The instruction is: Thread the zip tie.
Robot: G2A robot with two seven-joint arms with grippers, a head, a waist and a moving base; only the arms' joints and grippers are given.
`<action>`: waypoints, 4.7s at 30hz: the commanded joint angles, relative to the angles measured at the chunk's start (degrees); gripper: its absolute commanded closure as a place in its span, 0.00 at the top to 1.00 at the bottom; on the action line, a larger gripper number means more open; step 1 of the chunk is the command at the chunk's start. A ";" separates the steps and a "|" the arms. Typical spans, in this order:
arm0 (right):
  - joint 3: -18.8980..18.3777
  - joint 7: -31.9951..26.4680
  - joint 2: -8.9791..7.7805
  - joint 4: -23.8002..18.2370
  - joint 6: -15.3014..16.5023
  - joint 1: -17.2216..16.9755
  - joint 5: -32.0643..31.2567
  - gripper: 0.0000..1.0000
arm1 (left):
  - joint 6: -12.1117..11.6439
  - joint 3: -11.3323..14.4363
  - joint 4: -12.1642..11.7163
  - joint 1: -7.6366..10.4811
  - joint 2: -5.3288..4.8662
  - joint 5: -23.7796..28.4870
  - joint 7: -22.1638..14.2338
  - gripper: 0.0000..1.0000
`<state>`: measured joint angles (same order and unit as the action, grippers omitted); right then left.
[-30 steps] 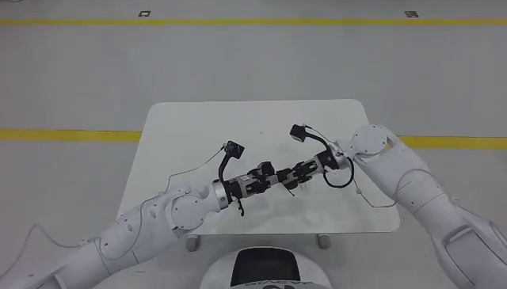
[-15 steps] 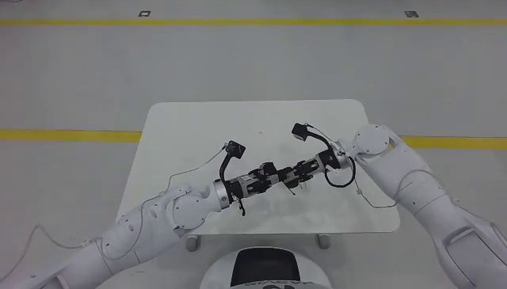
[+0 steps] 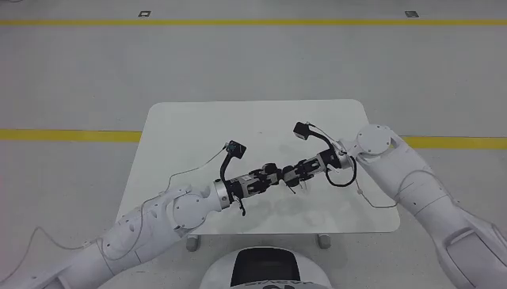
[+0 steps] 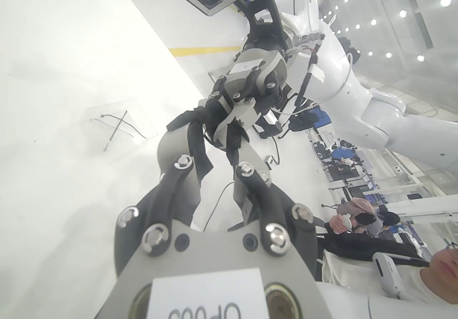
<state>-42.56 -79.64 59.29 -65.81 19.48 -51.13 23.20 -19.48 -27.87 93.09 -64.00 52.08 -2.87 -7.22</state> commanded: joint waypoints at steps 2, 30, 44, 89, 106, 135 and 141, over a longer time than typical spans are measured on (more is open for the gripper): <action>-0.18 0.00 0.03 -0.03 0.00 -0.10 -0.11 0.00 | 0.00 -0.18 -0.03 -0.07 0.11 -0.06 -0.27 0.12; -3.39 0.00 -0.46 -0.62 0.00 -1.66 -0.03 1.00 | 0.00 -3.58 -0.74 -2.43 0.42 2.62 0.84 0.00; -5.94 1.39 -0.77 -2.43 0.00 -3.24 -1.56 1.00 | 0.00 -6.46 -1.50 -4.56 0.37 6.11 2.91 0.00; -13.86 0.00 5.18 2.06 0.00 -9.11 20.14 1.00 | 0.00 -20.53 1.17 -18.00 4.56 31.67 3.75 0.00; -11.42 2.53 6.76 5.77 -0.70 -7.26 19.26 0.87 | 0.00 -20.53 1.17 -18.00 4.56 31.67 3.75 0.00; -8.42 7.12 9.09 7.96 0.00 -5.10 17.15 0.83 | 0.00 -20.53 1.17 -18.00 4.56 31.67 3.75 0.00; -9.70 5.44 9.42 9.48 0.00 -4.94 16.85 0.46 | 0.00 -20.53 1.17 -18.00 4.56 31.67 3.75 0.00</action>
<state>-52.04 -73.99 68.67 -56.41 19.49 -56.02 40.08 -19.48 -48.40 94.26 -82.00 56.64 28.80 -3.47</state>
